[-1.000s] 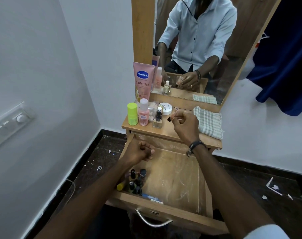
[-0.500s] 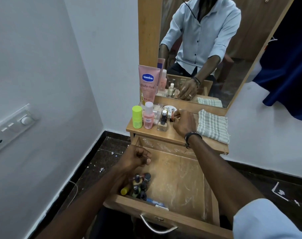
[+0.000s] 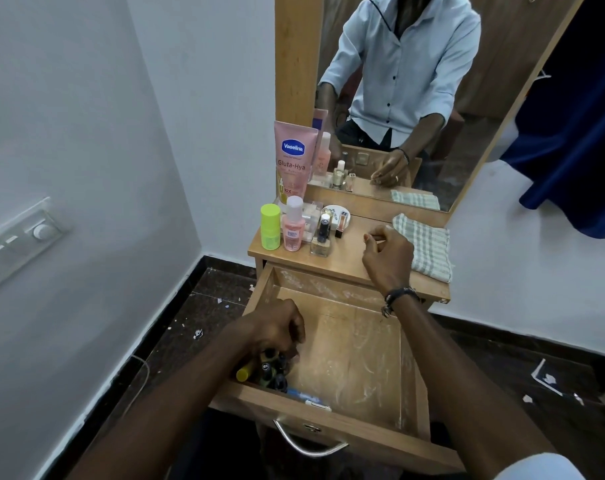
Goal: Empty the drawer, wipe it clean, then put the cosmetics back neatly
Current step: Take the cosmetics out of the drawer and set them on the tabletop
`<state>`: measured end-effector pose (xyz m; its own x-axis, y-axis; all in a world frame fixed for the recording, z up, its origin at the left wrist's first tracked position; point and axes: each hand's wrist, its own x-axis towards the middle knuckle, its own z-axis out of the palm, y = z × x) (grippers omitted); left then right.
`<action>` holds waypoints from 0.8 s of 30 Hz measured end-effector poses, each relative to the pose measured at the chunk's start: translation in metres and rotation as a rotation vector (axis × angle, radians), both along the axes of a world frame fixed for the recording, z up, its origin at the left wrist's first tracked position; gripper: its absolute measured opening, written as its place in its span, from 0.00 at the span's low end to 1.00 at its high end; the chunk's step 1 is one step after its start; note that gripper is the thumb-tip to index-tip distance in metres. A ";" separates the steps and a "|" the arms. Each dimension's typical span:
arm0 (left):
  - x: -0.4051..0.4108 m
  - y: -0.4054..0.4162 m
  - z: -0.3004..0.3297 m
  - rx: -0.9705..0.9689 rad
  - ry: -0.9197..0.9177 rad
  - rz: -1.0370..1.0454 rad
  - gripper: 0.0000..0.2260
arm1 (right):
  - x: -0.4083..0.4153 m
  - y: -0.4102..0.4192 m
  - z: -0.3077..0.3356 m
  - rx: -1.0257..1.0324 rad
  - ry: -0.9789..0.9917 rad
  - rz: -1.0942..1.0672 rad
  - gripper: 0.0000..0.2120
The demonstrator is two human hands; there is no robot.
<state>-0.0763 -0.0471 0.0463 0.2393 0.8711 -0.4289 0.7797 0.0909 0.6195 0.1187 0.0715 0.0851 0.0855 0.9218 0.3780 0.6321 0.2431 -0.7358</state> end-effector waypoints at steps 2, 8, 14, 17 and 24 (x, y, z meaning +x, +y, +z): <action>0.004 0.001 0.004 0.034 0.069 -0.016 0.14 | 0.005 -0.007 -0.002 0.045 0.031 0.005 0.04; 0.006 0.006 0.008 0.297 0.003 0.070 0.06 | 0.016 -0.029 -0.006 0.188 0.113 0.064 0.04; 0.015 0.006 0.025 0.368 -0.375 0.303 0.12 | 0.020 -0.047 0.005 -0.157 -0.147 0.484 0.05; 0.027 0.010 0.033 0.413 -0.421 0.375 0.11 | 0.016 -0.052 0.008 -0.379 -0.218 0.667 0.13; 0.044 0.009 0.045 0.468 -0.494 0.486 0.10 | 0.014 -0.052 0.013 -0.459 -0.196 0.747 0.12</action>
